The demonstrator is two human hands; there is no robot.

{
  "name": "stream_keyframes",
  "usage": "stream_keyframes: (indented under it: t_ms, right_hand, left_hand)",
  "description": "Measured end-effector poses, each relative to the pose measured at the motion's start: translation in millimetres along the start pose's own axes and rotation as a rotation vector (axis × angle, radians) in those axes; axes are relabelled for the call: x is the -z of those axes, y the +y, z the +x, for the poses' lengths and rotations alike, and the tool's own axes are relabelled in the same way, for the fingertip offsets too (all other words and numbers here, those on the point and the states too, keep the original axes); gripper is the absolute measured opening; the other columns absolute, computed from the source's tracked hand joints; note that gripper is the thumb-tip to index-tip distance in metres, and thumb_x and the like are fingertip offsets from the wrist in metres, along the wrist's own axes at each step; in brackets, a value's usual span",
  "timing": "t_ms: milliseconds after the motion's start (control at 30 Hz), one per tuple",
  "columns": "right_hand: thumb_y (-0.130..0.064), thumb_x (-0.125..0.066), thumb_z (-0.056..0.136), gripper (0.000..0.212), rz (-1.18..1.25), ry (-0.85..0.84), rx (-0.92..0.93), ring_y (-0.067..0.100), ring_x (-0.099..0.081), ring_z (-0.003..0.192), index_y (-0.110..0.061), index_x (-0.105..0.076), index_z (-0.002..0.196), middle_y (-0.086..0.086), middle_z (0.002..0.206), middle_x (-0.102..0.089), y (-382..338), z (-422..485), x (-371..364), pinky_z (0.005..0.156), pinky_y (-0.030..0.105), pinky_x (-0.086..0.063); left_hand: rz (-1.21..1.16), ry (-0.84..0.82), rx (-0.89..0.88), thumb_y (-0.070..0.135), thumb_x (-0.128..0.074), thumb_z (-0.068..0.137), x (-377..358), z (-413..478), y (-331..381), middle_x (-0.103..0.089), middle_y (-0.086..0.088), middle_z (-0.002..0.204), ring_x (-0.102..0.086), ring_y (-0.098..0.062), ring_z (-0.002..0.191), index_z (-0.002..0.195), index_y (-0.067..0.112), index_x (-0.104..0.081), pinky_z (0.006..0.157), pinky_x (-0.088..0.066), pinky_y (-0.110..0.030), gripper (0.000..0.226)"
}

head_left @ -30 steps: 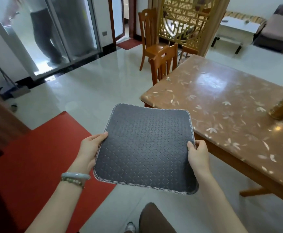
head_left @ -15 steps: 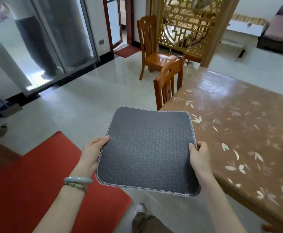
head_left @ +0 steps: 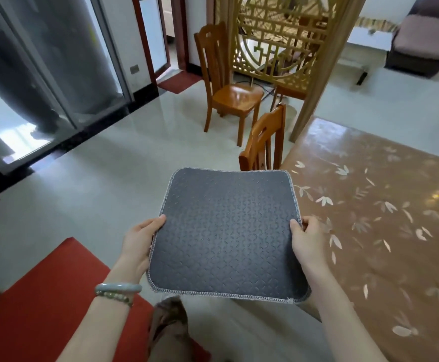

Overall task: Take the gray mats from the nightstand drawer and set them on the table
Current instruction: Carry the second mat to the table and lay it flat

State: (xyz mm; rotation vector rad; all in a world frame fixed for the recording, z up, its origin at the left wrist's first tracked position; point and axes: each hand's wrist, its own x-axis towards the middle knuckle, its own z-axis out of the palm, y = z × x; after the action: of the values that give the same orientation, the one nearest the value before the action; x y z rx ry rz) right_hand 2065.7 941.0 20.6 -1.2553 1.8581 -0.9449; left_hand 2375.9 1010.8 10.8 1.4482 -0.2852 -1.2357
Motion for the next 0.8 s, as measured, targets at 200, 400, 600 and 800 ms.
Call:
stream_keyframes:
  t_ms: [200,400,600,800]
  right_hand:
    - [-0.021,-0.050,0.094,0.011,0.049,0.078,-0.086,0.023,-0.054,0.090,-0.012,-0.050,0.100,0.003,0.094,-0.057,-42,46,-69,0.077,0.035,-0.039]
    - [-0.022,-0.051,0.093,0.010,0.036,0.212,-0.146,0.022,-0.052,0.090,-0.013,-0.050,0.098,-0.010,0.083,-0.051,-90,85,-130,0.079,0.036,-0.039]
    - [-0.019,-0.051,0.094,0.011,0.117,0.290,-0.231,0.019,-0.050,0.083,-0.011,-0.053,0.101,-0.005,0.084,-0.055,-112,121,-165,0.069,0.031,-0.031]
    - [-0.020,-0.051,0.093,0.008,0.101,0.366,-0.271,-0.001,-0.044,0.068,-0.014,-0.052,0.098,-0.010,0.077,-0.052,-121,181,-175,0.054,0.017,-0.027]
  left_hand:
    - [0.095,-0.129,0.034,0.019,-0.066,0.087,-6,114,65,-0.072,-0.010,0.068,-0.067,-0.020,0.055,0.075,0.006,-0.072,0.056,-0.055,-0.029,0.019]
    - [0.161,-0.229,0.037,0.018,-0.069,0.085,-14,209,134,-0.073,-0.013,0.072,-0.067,-0.021,0.060,0.071,0.007,-0.075,0.055,-0.056,-0.030,0.019]
    - [0.258,-0.289,0.009,0.017,-0.066,0.087,-40,280,165,-0.070,-0.013,0.076,-0.061,-0.020,0.064,0.087,0.000,-0.073,0.062,-0.051,-0.030,0.018]
    - [0.297,-0.367,0.064,0.016,-0.064,0.088,-97,352,177,-0.069,-0.016,0.084,-0.062,-0.025,0.073,0.092,-0.003,-0.070,0.069,-0.050,-0.034,0.020]
